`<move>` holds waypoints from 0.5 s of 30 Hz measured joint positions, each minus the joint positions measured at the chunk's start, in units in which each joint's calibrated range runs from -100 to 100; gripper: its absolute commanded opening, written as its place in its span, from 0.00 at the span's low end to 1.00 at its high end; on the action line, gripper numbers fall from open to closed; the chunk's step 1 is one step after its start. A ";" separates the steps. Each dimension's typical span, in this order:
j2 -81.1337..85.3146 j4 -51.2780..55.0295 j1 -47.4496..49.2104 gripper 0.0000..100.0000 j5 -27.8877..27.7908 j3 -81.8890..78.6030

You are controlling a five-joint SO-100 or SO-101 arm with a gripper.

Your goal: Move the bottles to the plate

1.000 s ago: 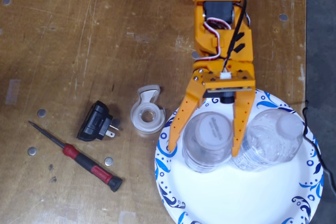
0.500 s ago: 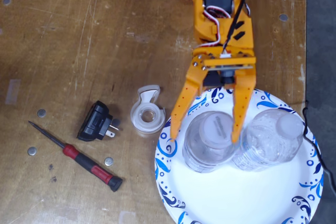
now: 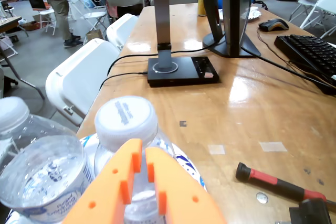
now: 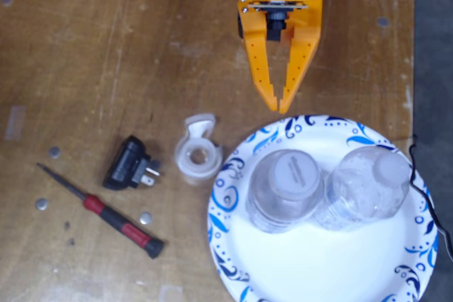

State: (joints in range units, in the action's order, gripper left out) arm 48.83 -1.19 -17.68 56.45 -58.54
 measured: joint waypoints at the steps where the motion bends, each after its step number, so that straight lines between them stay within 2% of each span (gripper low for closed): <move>1: 2.43 0.00 0.09 0.02 0.00 -2.61; 15: 40.94 0.09 -0.09 0.02 0.05 -36.42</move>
State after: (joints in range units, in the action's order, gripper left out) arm 89.77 -1.11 -17.78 56.50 -94.96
